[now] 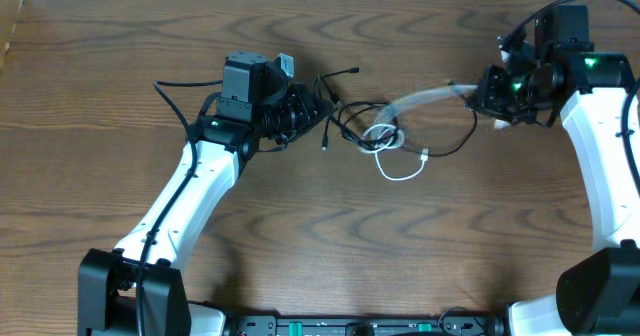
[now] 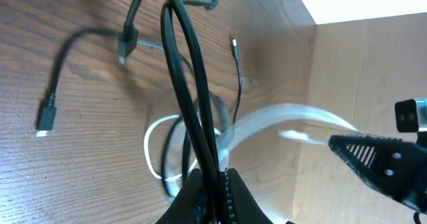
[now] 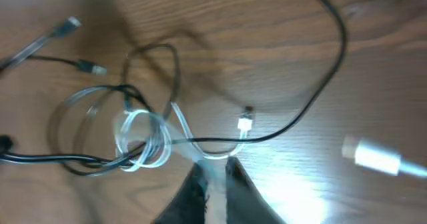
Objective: Untangle cables
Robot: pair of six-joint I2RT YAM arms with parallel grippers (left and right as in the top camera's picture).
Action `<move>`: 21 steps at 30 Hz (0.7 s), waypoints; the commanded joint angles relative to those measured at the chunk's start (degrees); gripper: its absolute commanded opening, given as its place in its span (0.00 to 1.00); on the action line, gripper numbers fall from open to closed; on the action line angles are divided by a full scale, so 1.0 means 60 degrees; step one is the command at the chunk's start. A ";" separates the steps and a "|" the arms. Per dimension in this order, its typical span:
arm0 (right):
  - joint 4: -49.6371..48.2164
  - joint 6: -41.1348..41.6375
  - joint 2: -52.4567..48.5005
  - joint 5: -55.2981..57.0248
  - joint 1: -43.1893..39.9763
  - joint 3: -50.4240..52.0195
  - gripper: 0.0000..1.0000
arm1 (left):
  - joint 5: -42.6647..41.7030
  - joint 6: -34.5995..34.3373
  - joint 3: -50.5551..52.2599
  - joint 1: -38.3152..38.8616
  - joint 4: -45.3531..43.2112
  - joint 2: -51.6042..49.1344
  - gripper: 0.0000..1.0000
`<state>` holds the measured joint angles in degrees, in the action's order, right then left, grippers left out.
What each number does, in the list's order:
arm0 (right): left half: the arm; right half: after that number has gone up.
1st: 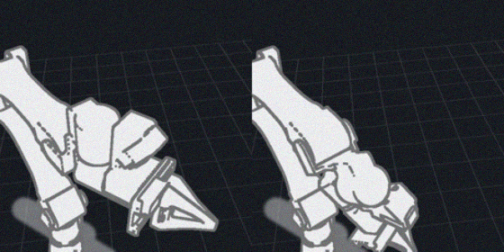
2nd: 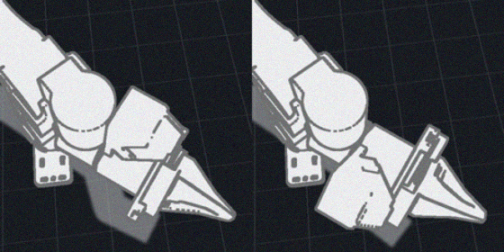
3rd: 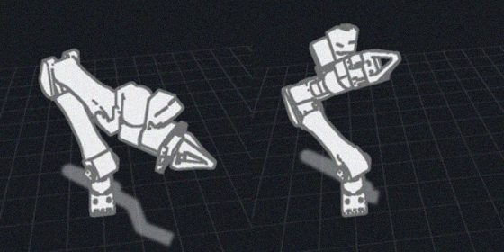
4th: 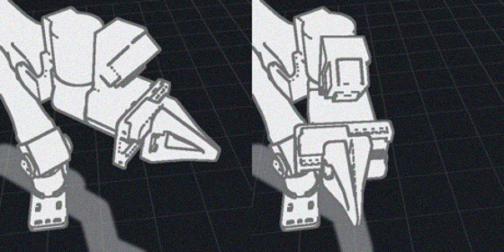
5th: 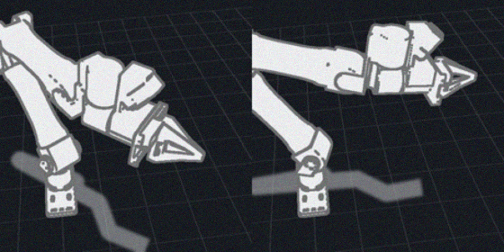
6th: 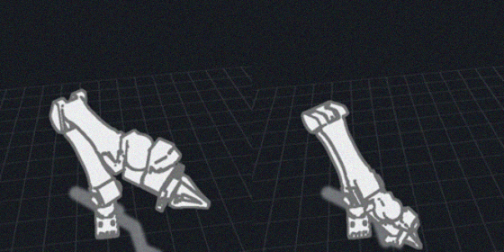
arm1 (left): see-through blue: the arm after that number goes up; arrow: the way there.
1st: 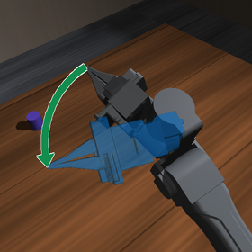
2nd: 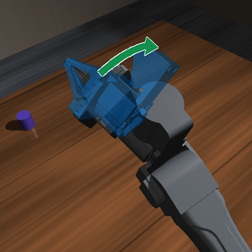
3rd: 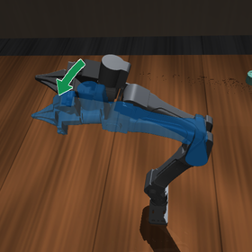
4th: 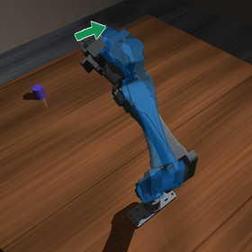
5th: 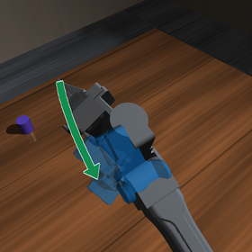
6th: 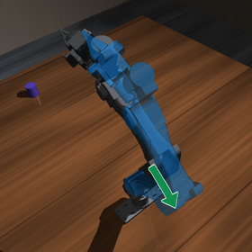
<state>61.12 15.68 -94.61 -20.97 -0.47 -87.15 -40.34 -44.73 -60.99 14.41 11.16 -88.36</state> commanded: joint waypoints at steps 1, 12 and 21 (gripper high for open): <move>-0.0251 -0.0827 -0.0106 0.0051 0.0135 -0.0007 0.67 | -0.0138 0.0015 -0.0018 -0.0033 -0.0011 0.0047 0.08; -0.0412 -0.2652 -0.0375 -0.1242 0.2120 -0.0007 0.71 | -0.0637 -0.4025 -0.0018 0.0233 -0.0976 0.0047 0.07; -0.0393 -0.2422 -0.1304 -0.0922 0.2732 -0.0007 0.54 | -0.0674 -0.6947 -0.0018 0.0233 -0.1202 0.0047 0.07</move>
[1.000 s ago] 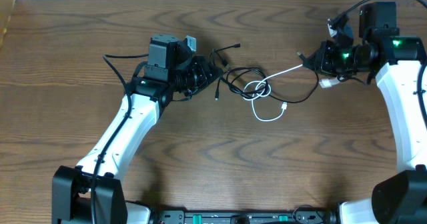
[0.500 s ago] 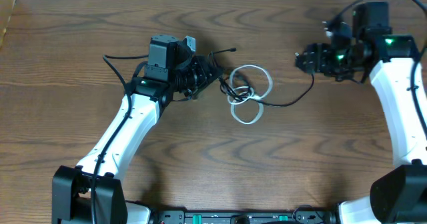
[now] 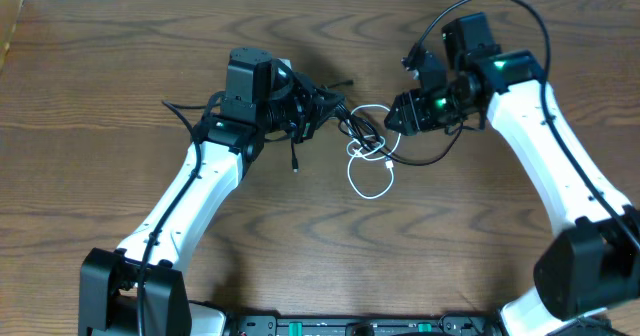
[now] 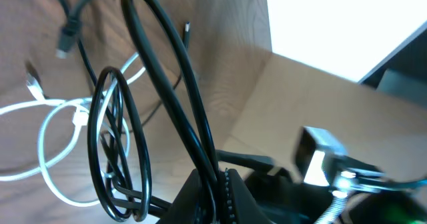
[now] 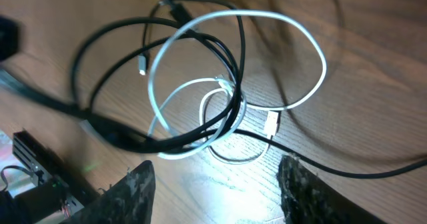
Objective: Untangle cables
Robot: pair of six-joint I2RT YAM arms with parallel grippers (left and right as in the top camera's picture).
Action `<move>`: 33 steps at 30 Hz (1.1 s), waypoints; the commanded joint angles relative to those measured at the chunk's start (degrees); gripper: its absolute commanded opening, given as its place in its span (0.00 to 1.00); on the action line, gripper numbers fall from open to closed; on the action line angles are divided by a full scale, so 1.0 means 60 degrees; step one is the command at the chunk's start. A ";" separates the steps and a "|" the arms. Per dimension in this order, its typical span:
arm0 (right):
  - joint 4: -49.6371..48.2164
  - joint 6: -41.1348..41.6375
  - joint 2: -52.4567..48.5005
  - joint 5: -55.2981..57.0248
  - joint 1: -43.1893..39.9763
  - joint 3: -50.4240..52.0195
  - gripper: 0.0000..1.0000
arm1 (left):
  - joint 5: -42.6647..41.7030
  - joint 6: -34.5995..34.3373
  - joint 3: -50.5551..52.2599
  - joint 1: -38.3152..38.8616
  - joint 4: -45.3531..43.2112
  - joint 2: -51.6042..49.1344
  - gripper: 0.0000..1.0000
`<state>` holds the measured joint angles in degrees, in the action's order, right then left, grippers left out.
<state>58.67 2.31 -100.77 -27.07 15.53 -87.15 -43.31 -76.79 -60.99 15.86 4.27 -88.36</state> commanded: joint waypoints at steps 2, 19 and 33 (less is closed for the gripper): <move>0.0051 -0.0776 -0.0452 0.0091 0.0109 -0.0007 0.54 | -0.0182 -0.2153 -0.0018 -0.0004 -0.0055 0.0047 0.07; -0.0036 -0.2528 -0.2328 -0.1610 0.0761 -0.0007 0.56 | -0.0390 -0.3829 -0.0018 -0.0004 -0.0055 0.0047 0.07; -0.0980 0.1982 -0.2798 -0.0510 0.0980 -0.0004 0.33 | -0.0386 -0.3825 -0.0018 -0.0007 -0.0055 0.0047 0.08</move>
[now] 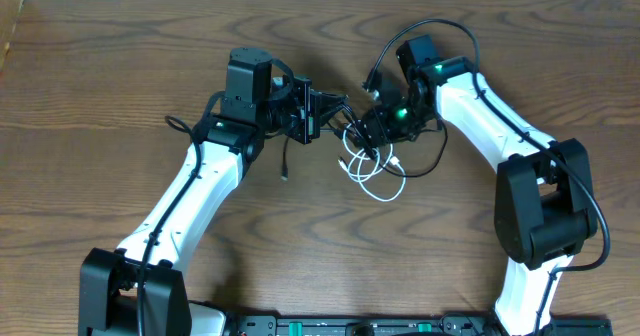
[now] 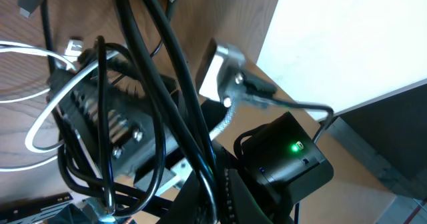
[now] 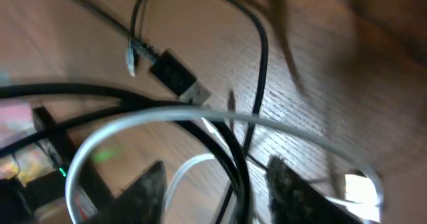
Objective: Untangle cables
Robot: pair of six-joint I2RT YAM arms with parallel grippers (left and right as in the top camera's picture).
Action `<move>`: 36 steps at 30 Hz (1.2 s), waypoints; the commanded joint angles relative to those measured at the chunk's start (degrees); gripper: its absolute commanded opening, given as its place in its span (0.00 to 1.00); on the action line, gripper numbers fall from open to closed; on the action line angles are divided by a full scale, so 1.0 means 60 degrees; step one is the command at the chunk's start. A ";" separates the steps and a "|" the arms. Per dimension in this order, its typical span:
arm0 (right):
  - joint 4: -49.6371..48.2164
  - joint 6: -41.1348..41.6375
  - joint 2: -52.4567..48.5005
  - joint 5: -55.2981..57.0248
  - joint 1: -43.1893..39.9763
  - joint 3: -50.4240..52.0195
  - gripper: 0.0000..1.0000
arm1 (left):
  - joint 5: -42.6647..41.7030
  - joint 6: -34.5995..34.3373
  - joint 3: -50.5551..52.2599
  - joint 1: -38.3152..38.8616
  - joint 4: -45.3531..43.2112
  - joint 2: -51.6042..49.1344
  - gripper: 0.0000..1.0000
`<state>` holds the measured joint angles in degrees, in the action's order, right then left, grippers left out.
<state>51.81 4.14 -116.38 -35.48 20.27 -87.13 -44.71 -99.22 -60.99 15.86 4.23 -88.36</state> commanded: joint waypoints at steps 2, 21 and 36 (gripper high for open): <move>0.0528 0.2146 -0.0197 0.1698 0.0259 -0.0007 0.23 | -0.0146 -0.0084 -0.0018 -0.0007 -0.0047 0.0047 0.07; 0.3599 0.2375 0.0885 0.4105 -0.1005 -0.0036 0.01 | 0.4353 1.1420 0.0131 0.0251 0.3552 -0.0142 0.08; 0.4473 0.2047 0.1060 0.3639 -0.0882 -0.1355 0.01 | 0.3490 1.5675 -0.0743 0.1293 0.3289 0.0863 0.71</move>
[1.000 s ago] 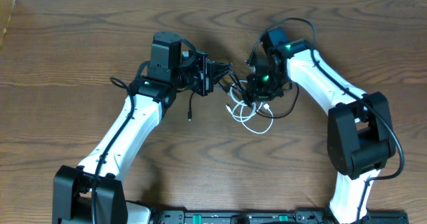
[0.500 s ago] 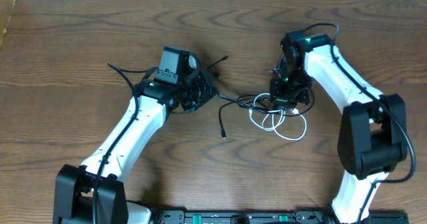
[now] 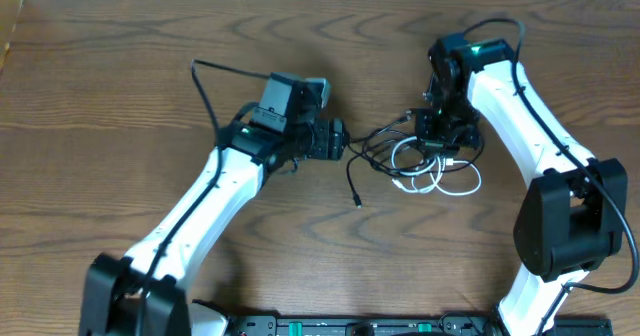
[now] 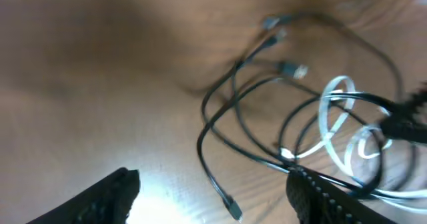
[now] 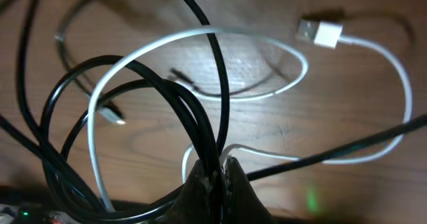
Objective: Untangle cables
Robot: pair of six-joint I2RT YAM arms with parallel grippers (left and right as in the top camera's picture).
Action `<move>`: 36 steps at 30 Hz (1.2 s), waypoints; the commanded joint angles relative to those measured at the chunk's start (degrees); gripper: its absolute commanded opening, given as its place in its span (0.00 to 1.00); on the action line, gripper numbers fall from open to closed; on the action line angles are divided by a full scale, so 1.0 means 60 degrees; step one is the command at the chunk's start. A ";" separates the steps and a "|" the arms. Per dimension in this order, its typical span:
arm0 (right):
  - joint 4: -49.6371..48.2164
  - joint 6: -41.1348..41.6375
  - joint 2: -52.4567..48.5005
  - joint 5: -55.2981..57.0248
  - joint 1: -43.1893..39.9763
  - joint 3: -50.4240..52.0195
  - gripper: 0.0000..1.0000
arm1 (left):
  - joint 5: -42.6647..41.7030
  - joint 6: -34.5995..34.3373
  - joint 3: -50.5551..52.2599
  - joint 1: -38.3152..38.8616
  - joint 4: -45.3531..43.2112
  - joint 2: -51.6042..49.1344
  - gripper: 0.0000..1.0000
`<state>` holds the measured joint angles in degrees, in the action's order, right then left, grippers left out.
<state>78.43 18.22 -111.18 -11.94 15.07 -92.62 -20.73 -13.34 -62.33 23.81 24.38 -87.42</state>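
Observation:
A knot of thin black cables (image 3: pixel 385 141) and one white cable (image 3: pixel 455 184) lies mid-table. My right gripper (image 3: pixel 438 138) sits over its right side. In the right wrist view that gripper (image 5: pixel 215 174) is shut on a couple of black cable strands (image 5: pixel 200 127), with the white cable (image 5: pixel 200 36) looping around them and its white USB plug (image 5: pixel 320 32) flat on the wood. My left gripper (image 3: pixel 338 139) is just left of the knot. Seen from the left wrist, it (image 4: pixel 217 197) is open, and only a loose black cable end (image 4: pixel 227 204) lies between its fingers.
A loose black plug end (image 3: pixel 356 198) trails toward the front from the knot. Bare wooden table (image 3: pixel 120 96) stretches left and toward the front. The table's back edge runs along the top.
My left gripper has let go of the black cable and now stands open. My right gripper, open then, is now shut on black strands. The knot lies farther right.
First my left gripper held black cable while my right gripper, far right, held the white cable stretched away from the knot. Then the right stood open near the knot, later right beside the left gripper. Now the right holds black strands and the left is open.

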 commanded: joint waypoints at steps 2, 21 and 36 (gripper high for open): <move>0.0022 -0.0528 0.0193 -0.0634 -0.0015 -0.0608 0.01 | -0.1432 0.1410 -0.0506 -0.0033 -0.0036 0.0721 0.66; 0.0474 -0.2240 0.0193 -0.2036 -0.0011 -0.0725 0.01 | -0.3126 0.4586 -0.0262 0.1271 -0.0040 -0.1260 0.64; 0.0361 -0.2237 0.0193 -0.2036 -0.0011 -0.0725 0.01 | -0.4444 0.5038 -0.0259 0.1876 -0.0007 -0.2459 0.33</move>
<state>80.88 5.56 -111.18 -22.79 15.07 -95.74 -45.76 15.88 -64.23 34.48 24.27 -100.90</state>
